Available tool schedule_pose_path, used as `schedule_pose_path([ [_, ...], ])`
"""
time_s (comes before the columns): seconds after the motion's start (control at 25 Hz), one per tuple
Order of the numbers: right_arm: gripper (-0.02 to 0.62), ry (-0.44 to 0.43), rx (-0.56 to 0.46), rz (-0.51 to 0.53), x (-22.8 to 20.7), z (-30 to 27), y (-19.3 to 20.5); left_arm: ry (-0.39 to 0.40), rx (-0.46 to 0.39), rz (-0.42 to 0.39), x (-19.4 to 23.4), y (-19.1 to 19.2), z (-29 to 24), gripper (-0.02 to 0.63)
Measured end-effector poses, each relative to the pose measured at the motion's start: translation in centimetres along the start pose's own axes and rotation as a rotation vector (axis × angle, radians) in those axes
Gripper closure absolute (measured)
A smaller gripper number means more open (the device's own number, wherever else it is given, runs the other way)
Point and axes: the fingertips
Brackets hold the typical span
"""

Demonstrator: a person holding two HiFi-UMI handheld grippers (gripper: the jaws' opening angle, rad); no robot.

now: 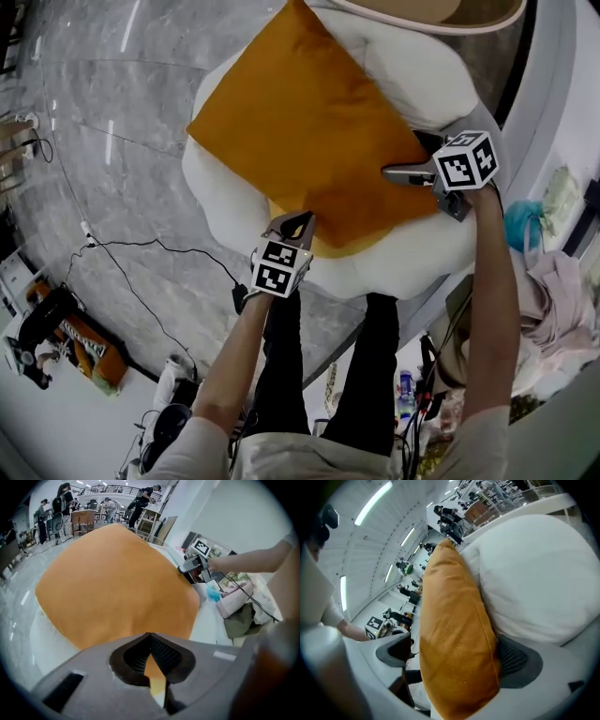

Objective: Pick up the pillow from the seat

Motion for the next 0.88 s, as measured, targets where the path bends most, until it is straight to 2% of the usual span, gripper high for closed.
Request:
schedule_pose_path([
  [0.12, 0.072, -0.033, 0.078, -0.023, -0.7, -1.0, 0.7, 0.005, -0.018, 0.015, 0.0, 0.3, 0.1, 0.597],
  [0.24, 0.058, -0.055, 0.139, -0.099, -2.3, -1.7, 1.4, 0.002, -0.041, 0.035, 0.5, 0.1, 0.3, 0.597],
  [0.4, 0.057, -0.164, 0.204, -0.193, -2.0, -3.2, 2.7, -0.001, -0.049, 0.046, 0.7, 0.9, 0.4, 0.597],
  [0.48, 0.057, -0.203, 0.248, -0.159, -1.0, -3.5, 3.1, 0.002, -0.054, 0.058, 0.6, 1.2, 0.4, 0.597],
  [0.6, 0.057, -0.25, 0.343, -0.021, 2.5, -3.5, 3.8, 0.003, -0.048, 0.06, 0.8, 1.7, 0.5, 0.597],
  [0.68, 0.057, -0.205, 0.368, 0.028, 3.6, -3.9, 4.1, 0.006, -0.044, 0.058, 0.7, 1.8, 0.4, 0.597],
  [0.8, 0.058, -0.065, 0.352, 0.042, 2.4, -5.1, 4.6, 0.013, -0.047, 0.059, 0.3, 1.3, 0.4, 0.597],
  [0.88, 0.058, -0.034, 0.336, 0.035, 1.4, -5.7, 5.1, 0.017, -0.056, 0.056, 0.1, 0.7, 0.6, 0.597],
])
Point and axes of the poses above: the fingertips, and each gripper's own axes: z backward along the fingers, x to its left, y out of its underside, and after that the axes turned 2 degrees about -z, right-handed
